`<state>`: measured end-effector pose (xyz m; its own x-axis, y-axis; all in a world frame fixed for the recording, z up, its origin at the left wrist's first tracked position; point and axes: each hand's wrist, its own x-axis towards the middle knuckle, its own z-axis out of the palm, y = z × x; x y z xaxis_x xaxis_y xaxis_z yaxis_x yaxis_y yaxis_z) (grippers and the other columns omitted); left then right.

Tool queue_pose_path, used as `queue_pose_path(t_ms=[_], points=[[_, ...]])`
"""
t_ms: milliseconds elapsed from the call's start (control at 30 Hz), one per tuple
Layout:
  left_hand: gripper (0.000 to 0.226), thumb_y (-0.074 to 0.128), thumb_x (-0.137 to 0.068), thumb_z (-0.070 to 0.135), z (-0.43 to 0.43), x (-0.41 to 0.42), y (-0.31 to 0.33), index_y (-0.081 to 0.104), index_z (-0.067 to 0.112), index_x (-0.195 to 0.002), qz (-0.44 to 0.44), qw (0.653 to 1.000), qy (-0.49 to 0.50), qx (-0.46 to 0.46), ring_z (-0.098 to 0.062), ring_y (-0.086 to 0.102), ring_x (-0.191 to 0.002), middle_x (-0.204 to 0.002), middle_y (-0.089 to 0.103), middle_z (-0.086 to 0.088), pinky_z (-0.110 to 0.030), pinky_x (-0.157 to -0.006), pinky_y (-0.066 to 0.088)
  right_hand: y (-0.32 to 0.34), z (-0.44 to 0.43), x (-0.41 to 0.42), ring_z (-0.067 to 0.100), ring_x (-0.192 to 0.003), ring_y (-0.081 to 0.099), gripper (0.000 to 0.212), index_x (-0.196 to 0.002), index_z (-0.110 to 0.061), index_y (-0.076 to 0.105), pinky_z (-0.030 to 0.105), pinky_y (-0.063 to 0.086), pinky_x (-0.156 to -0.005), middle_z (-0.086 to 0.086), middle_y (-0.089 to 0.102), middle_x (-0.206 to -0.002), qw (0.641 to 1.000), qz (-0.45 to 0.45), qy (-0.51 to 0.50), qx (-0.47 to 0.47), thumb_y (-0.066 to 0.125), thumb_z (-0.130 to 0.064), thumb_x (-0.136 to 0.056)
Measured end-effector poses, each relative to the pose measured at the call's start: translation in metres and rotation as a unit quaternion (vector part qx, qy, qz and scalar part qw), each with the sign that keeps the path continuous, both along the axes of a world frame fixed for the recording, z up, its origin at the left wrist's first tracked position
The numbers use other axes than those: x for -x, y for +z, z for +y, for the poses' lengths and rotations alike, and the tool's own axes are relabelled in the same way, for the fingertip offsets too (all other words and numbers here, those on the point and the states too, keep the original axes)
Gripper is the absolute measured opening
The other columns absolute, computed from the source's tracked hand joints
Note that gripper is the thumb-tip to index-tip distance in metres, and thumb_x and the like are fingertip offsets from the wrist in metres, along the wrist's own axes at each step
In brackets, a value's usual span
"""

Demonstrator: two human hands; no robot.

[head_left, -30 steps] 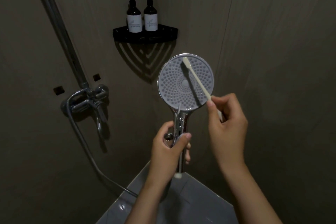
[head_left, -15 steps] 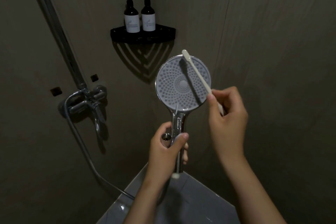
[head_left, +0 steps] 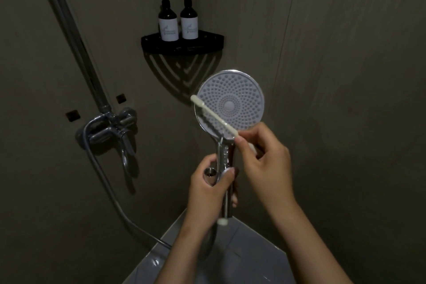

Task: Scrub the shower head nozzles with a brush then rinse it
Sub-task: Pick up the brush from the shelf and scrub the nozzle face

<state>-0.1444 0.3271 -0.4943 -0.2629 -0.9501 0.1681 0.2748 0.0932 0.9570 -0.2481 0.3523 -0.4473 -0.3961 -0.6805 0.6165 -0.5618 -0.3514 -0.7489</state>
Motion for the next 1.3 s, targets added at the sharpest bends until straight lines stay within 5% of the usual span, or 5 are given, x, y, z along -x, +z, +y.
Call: queue_pose_path(t_ms=[200,333,533,933,1300], points=[[0.014,0.062,-0.086,0.005,0.001,0.0,-0.004,0.058,0.016,-0.094,0.003,0.999,-0.021,-0.023,-0.021,0.048,-0.041,-0.058,0.056,-0.01,-0.026,-0.041,0.044,0.011,-0.003,0.022,0.007,-0.074,0.064,0.008,-0.085,-0.016,0.056,0.044,0.053,-0.065,-0.009,0.065,-0.08,0.995,-0.049,-0.072,0.051,0.058,-0.021,-0.09],[0.017,0.061,-0.086,0.003,0.002,0.003,-0.002,0.056,0.011,-0.1,0.009,0.999,-0.025,-0.023,-0.021,0.047,-0.039,-0.058,0.056,-0.011,-0.025,-0.04,0.043,0.001,-0.002,0.015,0.002,-0.072,0.062,0.009,-0.081,-0.02,0.057,0.029,0.051,-0.062,-0.013,0.064,-0.076,0.999,-0.038,-0.023,0.008,0.061,-0.017,-0.089],[0.017,0.058,-0.088,0.001,0.001,0.003,-0.003,0.058,0.009,-0.102,-0.012,1.0,-0.009,-0.003,-0.02,0.05,-0.038,-0.059,0.057,-0.014,-0.025,-0.038,0.044,-0.013,0.007,0.007,0.008,-0.072,0.065,0.011,-0.078,-0.023,0.059,0.044,0.054,-0.067,-0.008,0.067,-0.076,0.994,-0.013,0.056,-0.094,0.063,-0.016,-0.086],[0.019,0.063,-0.085,0.007,0.0,0.005,-0.005,0.056,0.011,-0.103,0.004,0.999,-0.031,-0.031,-0.019,0.049,-0.04,-0.059,0.058,-0.008,-0.026,-0.04,0.043,0.003,0.012,0.038,0.003,-0.066,0.056,0.004,-0.087,-0.01,0.059,0.02,0.043,-0.057,-0.008,0.06,-0.073,0.991,-0.104,-0.06,0.059,0.059,-0.013,-0.09],[0.015,0.062,-0.086,0.006,-0.003,0.007,-0.005,0.056,0.011,-0.099,0.007,0.999,-0.024,-0.032,-0.019,0.048,-0.039,-0.057,0.056,-0.009,-0.025,-0.039,0.043,-0.021,0.012,0.039,-0.001,-0.074,0.061,0.011,-0.077,-0.003,0.057,0.015,0.044,-0.064,-0.009,0.067,-0.078,0.995,-0.088,0.028,-0.047,0.063,-0.006,-0.086]])
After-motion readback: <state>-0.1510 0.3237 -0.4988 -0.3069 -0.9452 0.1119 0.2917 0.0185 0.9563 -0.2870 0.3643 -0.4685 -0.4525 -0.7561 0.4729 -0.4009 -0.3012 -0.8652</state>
